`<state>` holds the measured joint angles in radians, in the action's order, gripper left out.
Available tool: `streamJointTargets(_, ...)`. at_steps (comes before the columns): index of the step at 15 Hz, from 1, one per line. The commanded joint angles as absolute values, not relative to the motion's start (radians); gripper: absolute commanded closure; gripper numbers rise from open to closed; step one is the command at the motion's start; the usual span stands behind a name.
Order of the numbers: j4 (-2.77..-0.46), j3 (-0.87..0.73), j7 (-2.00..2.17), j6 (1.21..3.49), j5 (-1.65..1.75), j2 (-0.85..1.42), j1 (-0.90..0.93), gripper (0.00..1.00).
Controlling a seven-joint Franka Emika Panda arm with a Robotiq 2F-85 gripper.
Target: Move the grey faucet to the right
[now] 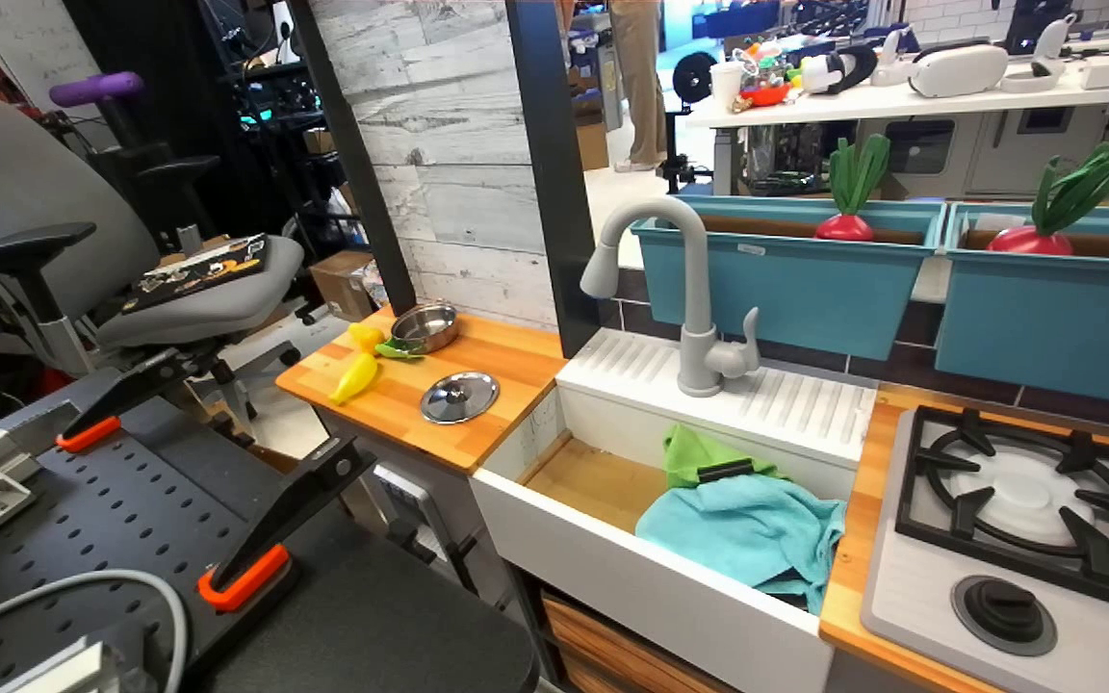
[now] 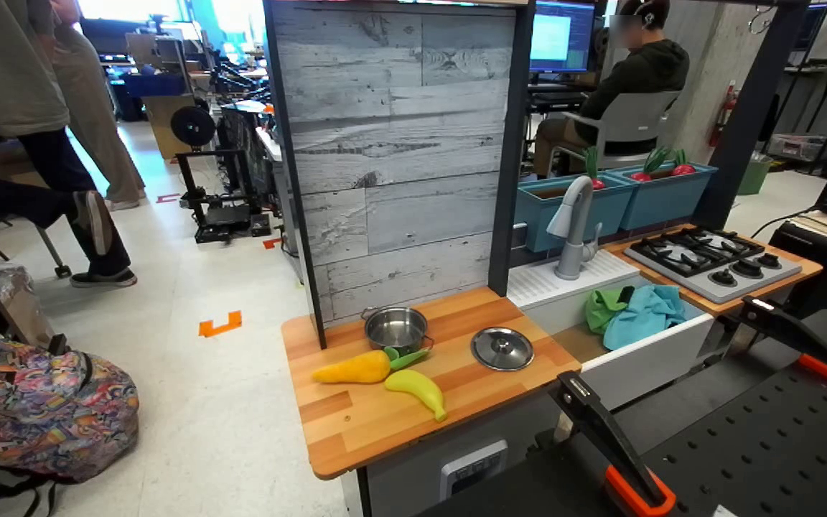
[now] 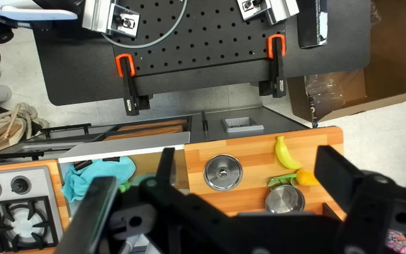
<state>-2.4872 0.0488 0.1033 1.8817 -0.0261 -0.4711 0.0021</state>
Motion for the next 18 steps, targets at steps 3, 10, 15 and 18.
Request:
streamJointTargets(3,-2.486,0.046,0.104,1.88,-0.025,-0.471,0.005,0.0)
streamJointTargets(10,-2.479,0.049,0.122,1.896,-0.024,-0.452,0.001,0.0)
streamJointTargets(15,-2.438,0.038,0.257,2.1,-0.074,-0.307,-0.027,0.0)
streamJointTargets(18,-2.407,0.034,0.327,2.221,-0.086,-0.202,-0.046,0.0)
